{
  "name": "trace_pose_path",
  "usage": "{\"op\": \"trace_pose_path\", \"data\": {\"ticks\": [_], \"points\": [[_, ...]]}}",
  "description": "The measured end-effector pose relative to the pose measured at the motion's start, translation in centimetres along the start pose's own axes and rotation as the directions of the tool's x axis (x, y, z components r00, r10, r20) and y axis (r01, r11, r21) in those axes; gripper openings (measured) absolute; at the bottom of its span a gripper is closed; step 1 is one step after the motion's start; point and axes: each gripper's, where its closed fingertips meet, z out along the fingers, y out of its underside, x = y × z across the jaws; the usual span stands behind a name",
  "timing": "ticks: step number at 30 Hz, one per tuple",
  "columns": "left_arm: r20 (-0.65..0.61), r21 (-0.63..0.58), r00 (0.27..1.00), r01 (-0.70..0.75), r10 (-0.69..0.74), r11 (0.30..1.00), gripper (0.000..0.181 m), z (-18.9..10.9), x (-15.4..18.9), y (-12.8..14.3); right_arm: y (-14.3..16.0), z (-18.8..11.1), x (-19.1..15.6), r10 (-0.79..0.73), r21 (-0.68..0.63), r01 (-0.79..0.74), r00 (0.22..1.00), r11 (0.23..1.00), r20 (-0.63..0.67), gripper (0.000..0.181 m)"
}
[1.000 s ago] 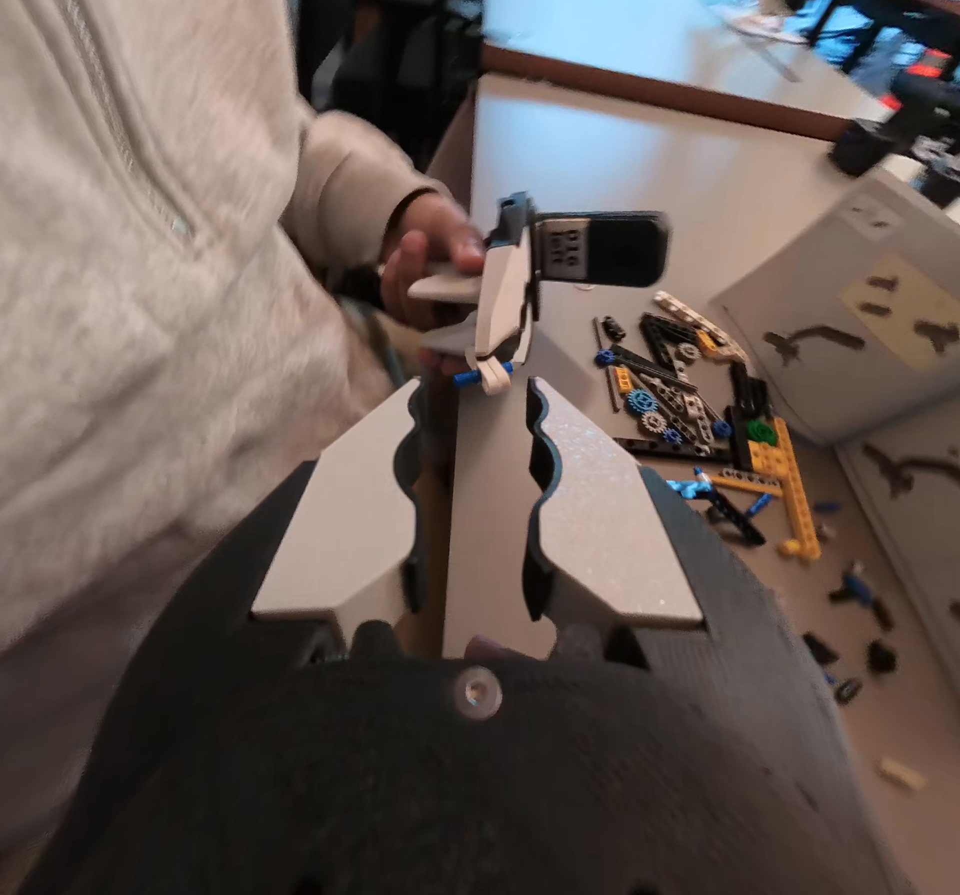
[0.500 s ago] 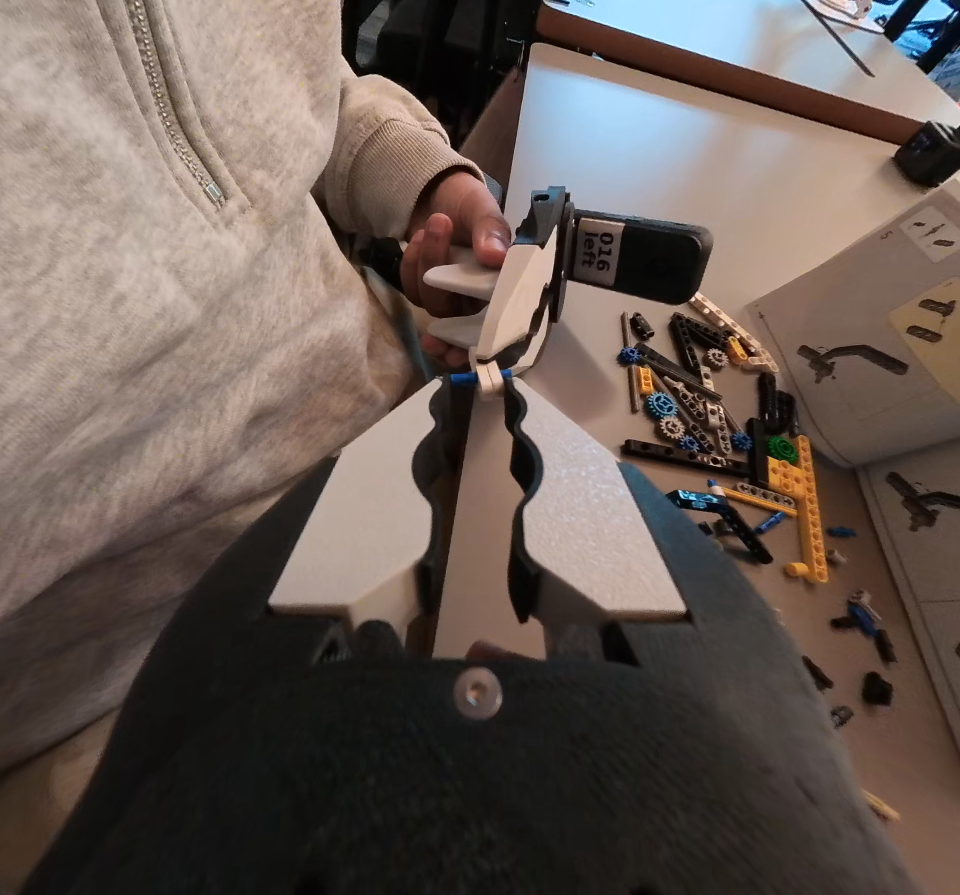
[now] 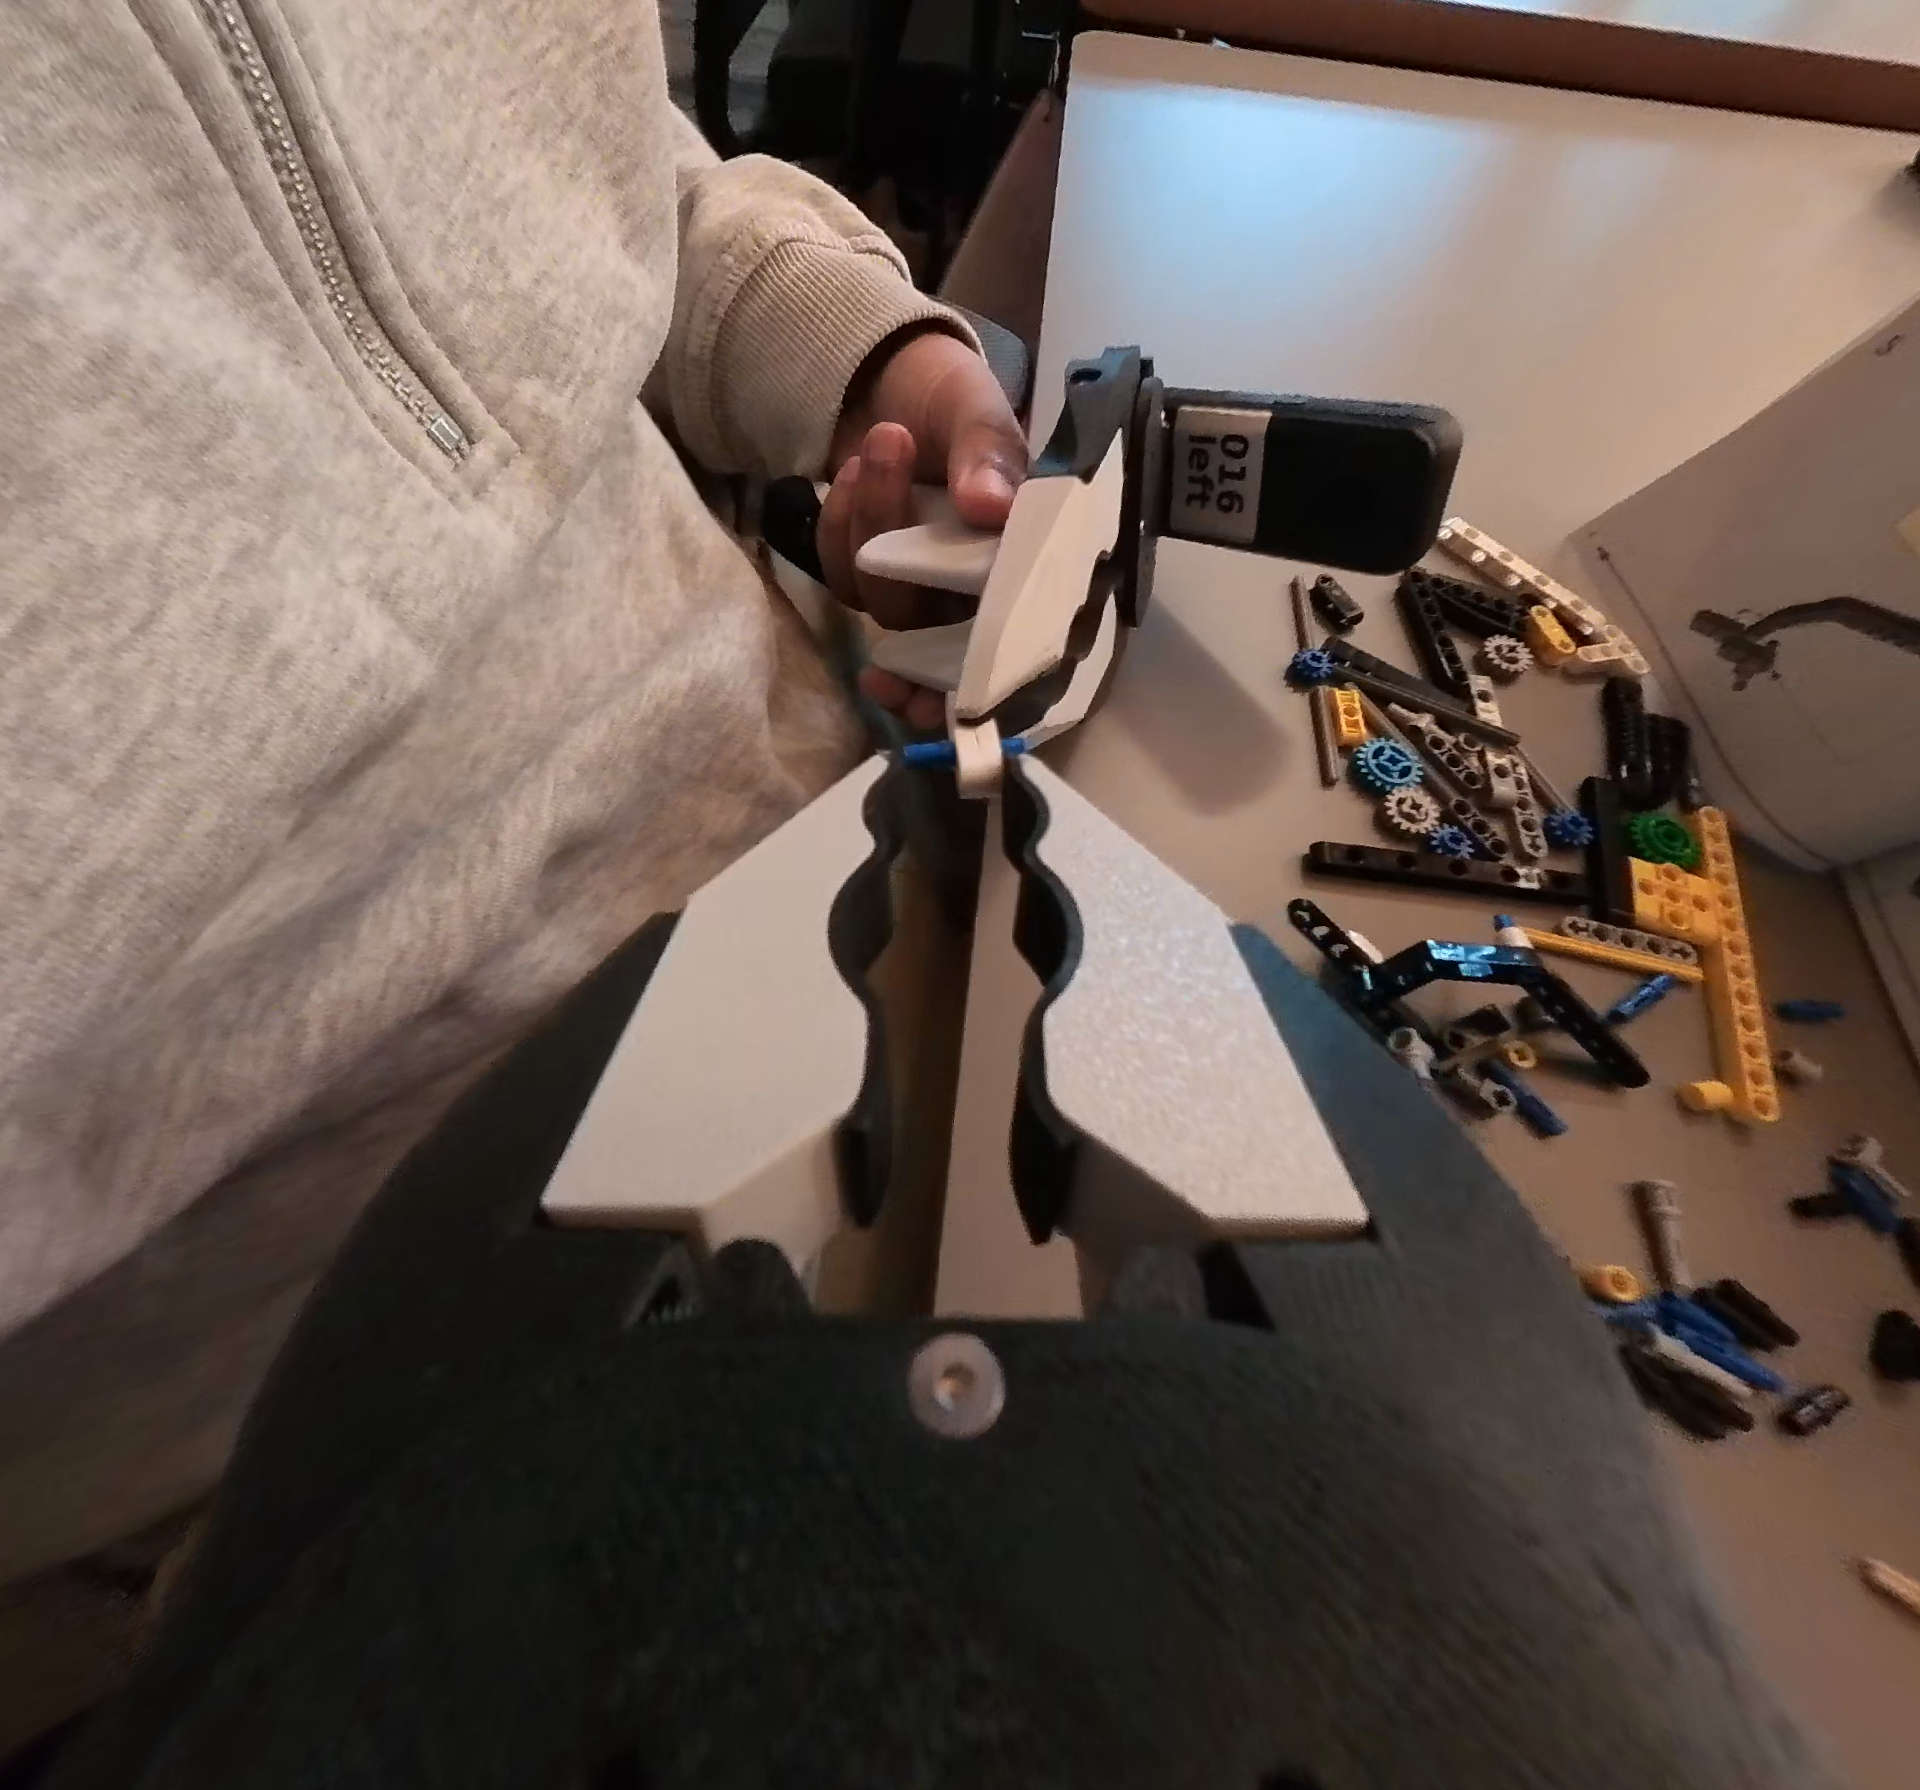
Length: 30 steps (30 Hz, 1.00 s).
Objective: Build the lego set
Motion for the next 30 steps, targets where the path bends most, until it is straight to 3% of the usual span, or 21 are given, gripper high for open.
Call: {"op": "trace_pose_path", "data": {"ticks": [7,11,14,17,21,28,30], "points": [[0.007,0.005,1.0,0.005,-0.005,1.0,0.007,0.1,-0.2,0.1,0.2,0.1,0.0,0.031,-0.001,-0.031,1.0,1.0,0.005,0.016],[0.046,0.042,0.996,-0.073,0.071,0.996,0.007,0.1,-0.3,-0.6,0.2,0.0,0.6,0.094,0.041,-0.093,0.995,0.995,-0.015,0.016],[0.093,0.082,0.974,-0.216,0.208,0.973,0.034,-0.4,0.6,-1.9,0.5,-0.1,1.4,0.182,0.101,-0.177,0.983,0.979,-0.035,0.016],[0.215,0.045,0.894,-0.41,0.392,0.911,0.045,-1.0,0.6,-2.3,0.6,-0.2,2.0,0.293,0.194,-0.282,0.955,0.94,-0.034,0.015],[0.352,-0.094,0.738,-0.585,0.576,0.806,0.039,-0.7,-0.7,-1.8,0.8,-0.5,2.5,0.387,0.302,-0.365,0.922,0.881,-0.015,0.015],[0.448,-0.179,0.585,-0.683,0.676,0.709,0.002,-0.6,-1.8,-2.1,1.1,-0.7,3.1,0.4,0.373,-0.367,0.917,0.852,-0.011,0.016],[0.455,-0.178,0.576,-0.688,0.679,0.703,0.002,-0.6,-1.8,-2.2,1.3,-0.8,3.2,0.394,0.382,-0.357,0.919,0.853,-0.019,0.016]]}}
